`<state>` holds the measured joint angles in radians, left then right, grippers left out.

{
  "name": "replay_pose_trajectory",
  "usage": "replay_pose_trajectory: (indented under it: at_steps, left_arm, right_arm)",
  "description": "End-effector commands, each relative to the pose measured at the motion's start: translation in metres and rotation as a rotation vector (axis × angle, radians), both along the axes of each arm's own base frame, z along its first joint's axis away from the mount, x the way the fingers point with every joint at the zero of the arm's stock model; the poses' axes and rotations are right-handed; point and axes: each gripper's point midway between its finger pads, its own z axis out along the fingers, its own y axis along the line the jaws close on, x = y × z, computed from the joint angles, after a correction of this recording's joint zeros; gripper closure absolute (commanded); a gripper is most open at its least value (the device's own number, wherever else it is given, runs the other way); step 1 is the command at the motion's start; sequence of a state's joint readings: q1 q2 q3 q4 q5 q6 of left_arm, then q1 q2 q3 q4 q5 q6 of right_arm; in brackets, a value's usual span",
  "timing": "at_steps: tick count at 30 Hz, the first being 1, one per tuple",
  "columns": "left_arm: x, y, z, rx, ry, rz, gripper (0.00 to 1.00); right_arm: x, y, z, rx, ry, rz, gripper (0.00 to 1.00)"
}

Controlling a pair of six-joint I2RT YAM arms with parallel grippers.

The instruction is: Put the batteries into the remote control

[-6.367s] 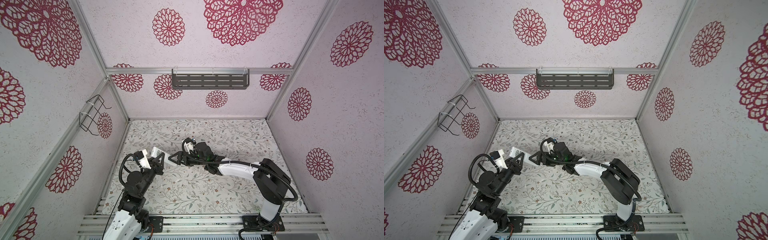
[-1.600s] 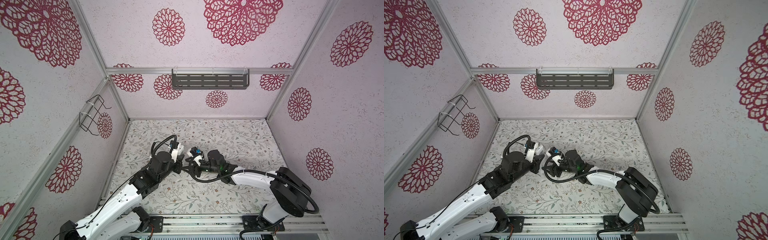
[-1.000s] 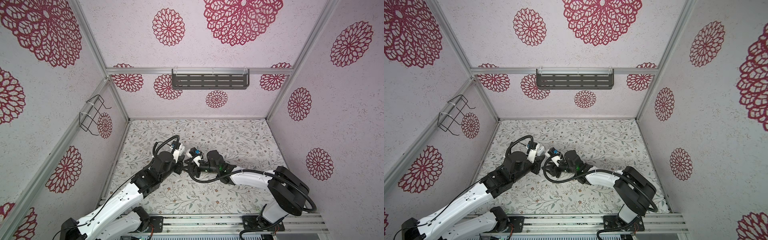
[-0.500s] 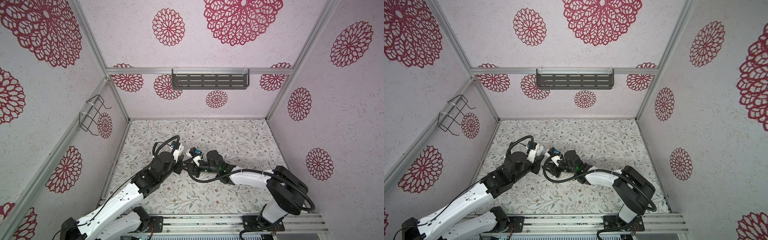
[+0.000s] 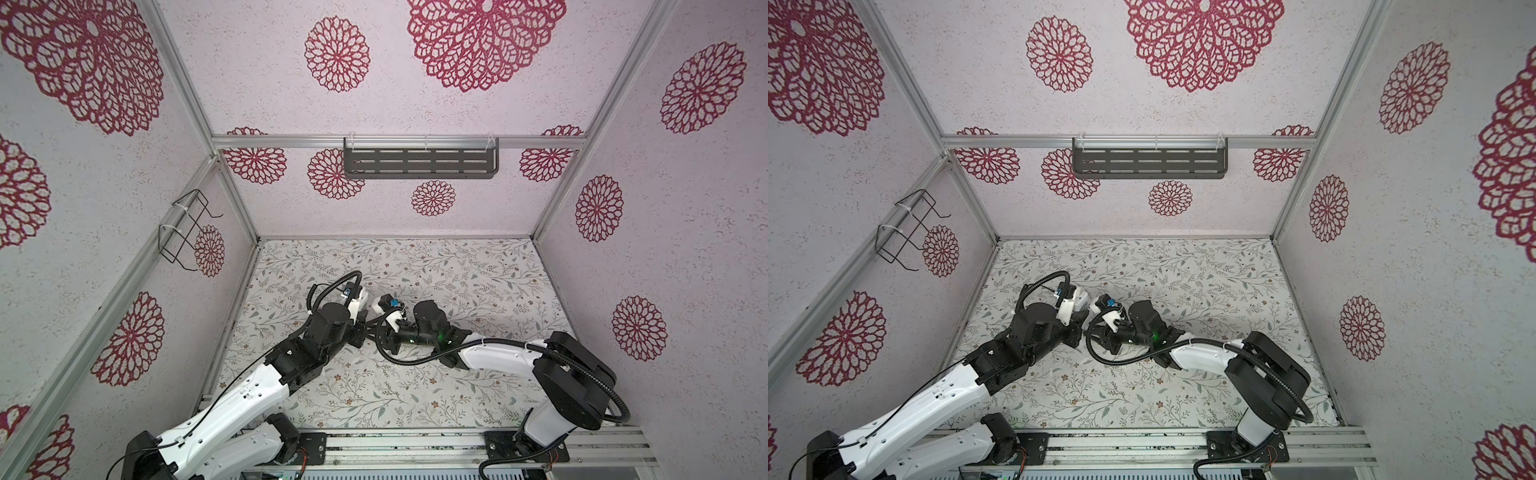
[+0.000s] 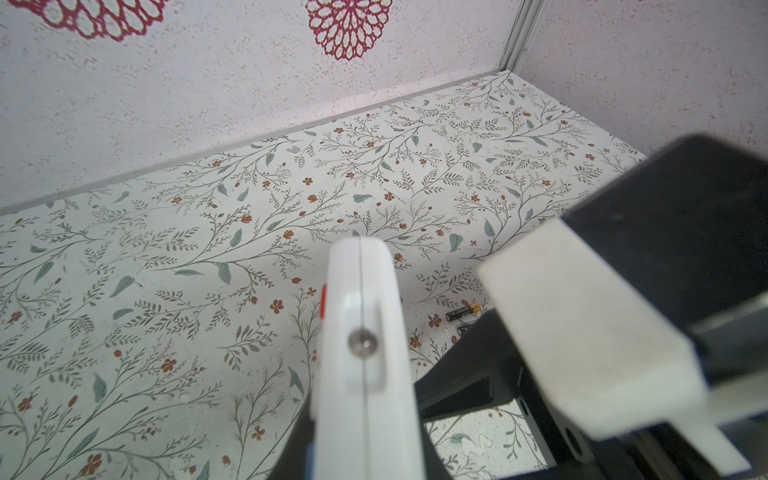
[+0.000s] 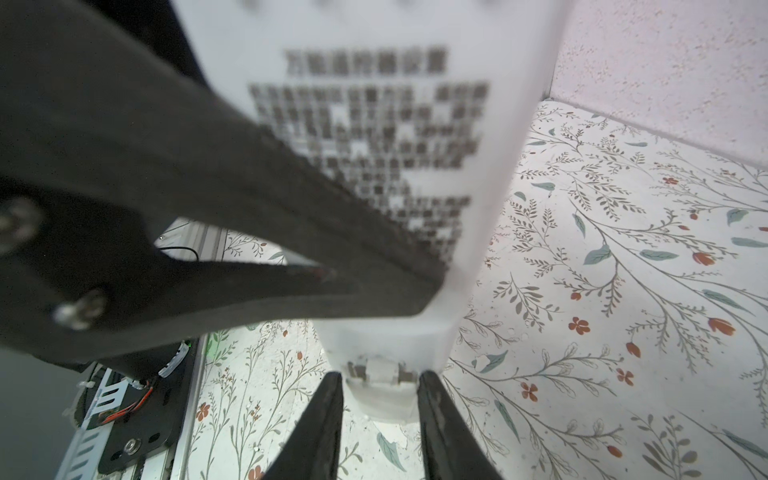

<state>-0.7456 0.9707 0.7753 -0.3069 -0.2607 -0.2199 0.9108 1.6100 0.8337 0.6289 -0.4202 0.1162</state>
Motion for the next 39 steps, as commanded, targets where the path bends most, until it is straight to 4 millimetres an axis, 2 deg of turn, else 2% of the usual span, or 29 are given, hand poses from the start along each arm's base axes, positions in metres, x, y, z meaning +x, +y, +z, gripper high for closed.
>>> replay_pose_trajectory:
  at_steps: [1,4,7,9,14,19,23,27,30,33,39]
  left_arm:
    - [0.003,-0.007,0.018,-0.022,-0.050,-0.019,1.00]
    - [0.001,-0.009,0.019,-0.027,-0.048,-0.032,1.00]
    - [-0.001,-0.011,0.021,-0.037,-0.048,-0.046,1.00]
    - [-0.002,-0.012,0.023,-0.039,-0.047,-0.051,1.00]
    - [-0.002,-0.008,0.020,-0.029,-0.045,-0.037,1.00]
    - [0.001,0.005,0.016,0.005,-0.055,0.023,1.00]
    - [-0.001,0.014,0.020,0.017,-0.079,0.049,1.00]
    - [-0.006,0.021,0.028,0.008,-0.093,0.048,1.00]
    - [-0.012,0.024,0.034,-0.016,-0.089,0.020,1.00]
    - [-0.022,0.022,0.037,-0.054,-0.059,-0.042,1.00]
    - [-0.048,0.011,0.055,-0.175,-0.004,-0.204,1.00]
  right_arm:
    - [-0.002,0.001,0.024,0.067,-0.035,0.005,0.61]
    - [0.002,0.002,0.022,0.066,-0.031,-0.012,0.51]
    - [0.003,0.004,0.021,0.067,-0.027,-0.008,0.48]
    - [0.002,0.006,0.021,0.071,-0.025,-0.003,0.48]
    - [0.003,0.006,0.017,0.066,-0.015,-0.007,0.59]
    - [0.002,-0.002,0.007,0.049,0.002,-0.030,0.58]
    - [0.000,-0.013,0.000,0.028,0.015,-0.064,0.57]
    - [0.004,-0.030,-0.019,-0.050,0.061,-0.148,0.57]
    - [0.008,-0.050,-0.041,-0.152,0.111,-0.233,0.56]
    - [0.012,-0.073,-0.056,-0.240,0.151,-0.317,0.56]
    - [0.031,-0.127,-0.076,-0.376,0.275,-0.490,0.58]
